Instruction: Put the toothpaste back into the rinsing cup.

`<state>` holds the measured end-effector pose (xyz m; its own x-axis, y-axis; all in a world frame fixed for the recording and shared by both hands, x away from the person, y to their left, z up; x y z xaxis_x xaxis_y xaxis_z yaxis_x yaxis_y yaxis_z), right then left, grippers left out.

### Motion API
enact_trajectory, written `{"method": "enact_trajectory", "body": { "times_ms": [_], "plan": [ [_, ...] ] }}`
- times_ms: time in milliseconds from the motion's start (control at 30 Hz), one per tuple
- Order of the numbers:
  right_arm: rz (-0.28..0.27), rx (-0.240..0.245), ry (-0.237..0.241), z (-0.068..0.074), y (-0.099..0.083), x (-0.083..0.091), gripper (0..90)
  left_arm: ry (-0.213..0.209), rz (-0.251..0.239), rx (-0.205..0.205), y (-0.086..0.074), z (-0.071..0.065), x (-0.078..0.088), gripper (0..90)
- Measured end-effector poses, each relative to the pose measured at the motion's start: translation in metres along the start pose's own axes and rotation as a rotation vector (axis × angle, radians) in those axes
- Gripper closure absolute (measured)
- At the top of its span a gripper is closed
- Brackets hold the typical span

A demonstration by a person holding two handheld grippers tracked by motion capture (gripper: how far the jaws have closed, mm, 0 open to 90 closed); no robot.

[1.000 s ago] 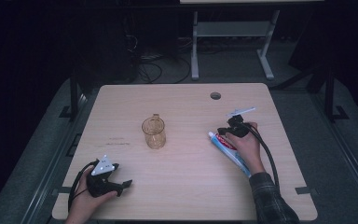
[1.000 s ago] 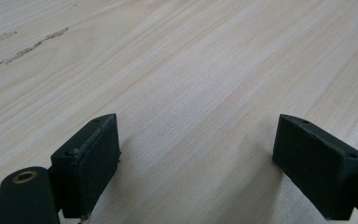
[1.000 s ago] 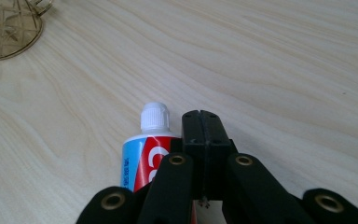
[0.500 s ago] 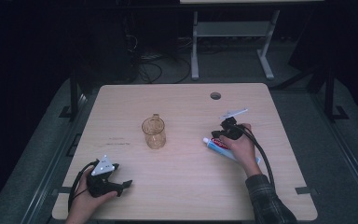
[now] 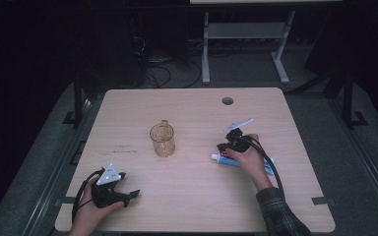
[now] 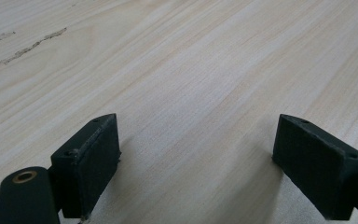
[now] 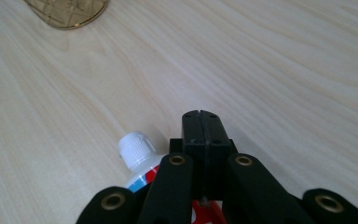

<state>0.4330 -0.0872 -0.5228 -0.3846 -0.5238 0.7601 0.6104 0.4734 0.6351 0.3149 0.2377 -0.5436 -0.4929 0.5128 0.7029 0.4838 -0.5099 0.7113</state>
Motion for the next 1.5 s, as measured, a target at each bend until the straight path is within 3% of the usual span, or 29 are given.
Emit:
{"method": "enact_trajectory", "body": {
  "times_ms": [767,1500],
  "plan": [
    [0.033,0.025,0.050,0.031,-0.025,0.011,90.0,-0.004,-0.001,-0.003,0.000,-0.001,0.000,13.8],
    [0.045,0.018,0.053,0.044,-0.060,0.037,90.0,-0.004,-0.002,-0.005,0.000,-0.002,0.000,13.8]
  ]
}}
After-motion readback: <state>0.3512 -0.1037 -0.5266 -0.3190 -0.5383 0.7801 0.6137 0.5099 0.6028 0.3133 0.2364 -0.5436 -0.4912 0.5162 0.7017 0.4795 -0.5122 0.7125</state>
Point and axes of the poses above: each handheld gripper's, and its own axes: x roughly backward along the jaws, y roughly out of its top, z roughly to its left, the point moved 10 cm from there along -x, roughly forward along the jaws, and after that the axes turned 1 degree about z, right-handed, at the moved point
